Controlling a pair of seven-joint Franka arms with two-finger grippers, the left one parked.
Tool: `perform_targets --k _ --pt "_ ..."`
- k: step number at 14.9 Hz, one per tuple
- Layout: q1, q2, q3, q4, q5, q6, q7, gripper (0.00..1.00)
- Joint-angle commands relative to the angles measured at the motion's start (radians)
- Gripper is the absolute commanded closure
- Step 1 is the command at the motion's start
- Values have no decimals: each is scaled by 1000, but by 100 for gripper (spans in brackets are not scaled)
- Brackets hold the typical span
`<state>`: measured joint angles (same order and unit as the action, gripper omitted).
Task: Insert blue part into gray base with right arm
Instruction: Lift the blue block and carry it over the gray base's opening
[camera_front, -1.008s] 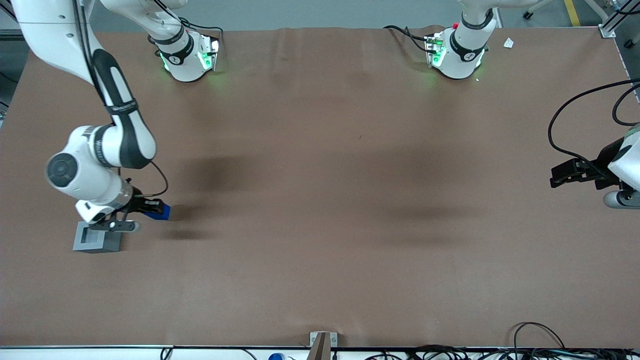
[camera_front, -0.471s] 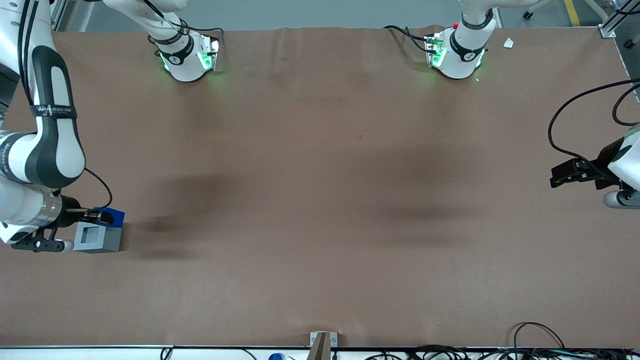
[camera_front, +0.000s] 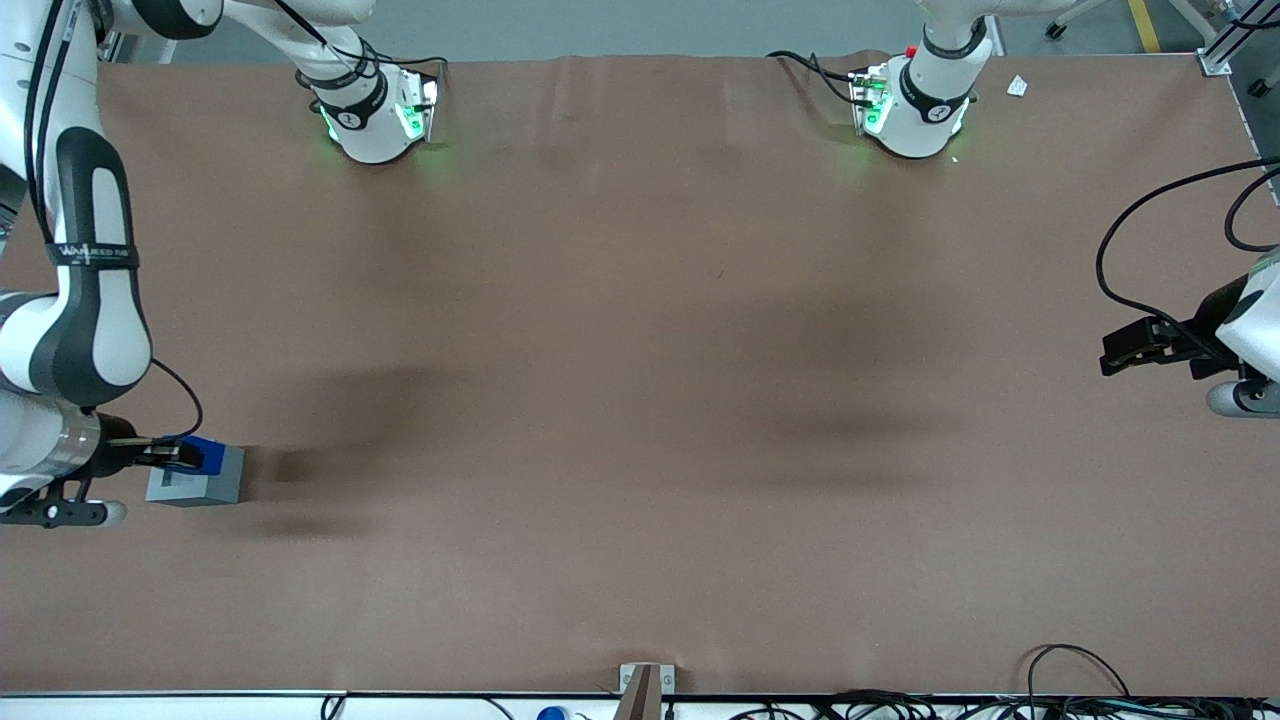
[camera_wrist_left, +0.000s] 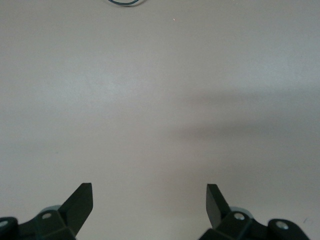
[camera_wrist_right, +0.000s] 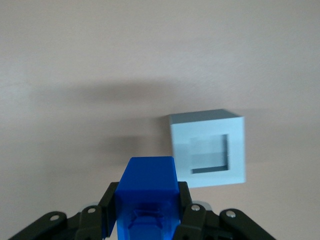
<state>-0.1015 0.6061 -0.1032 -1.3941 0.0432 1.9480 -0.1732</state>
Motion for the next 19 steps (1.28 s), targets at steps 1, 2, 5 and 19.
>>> perform_targets --k 1,2,5,19 --pt "-47 52 13 78 -19 -17 -25 100" --pt "-52 61 11 86 -19 -14 -32 100" --pt "-75 75 13 89 -19 -5 -65 100" --pt "-104 118 14 89 -6 26 -98 100"
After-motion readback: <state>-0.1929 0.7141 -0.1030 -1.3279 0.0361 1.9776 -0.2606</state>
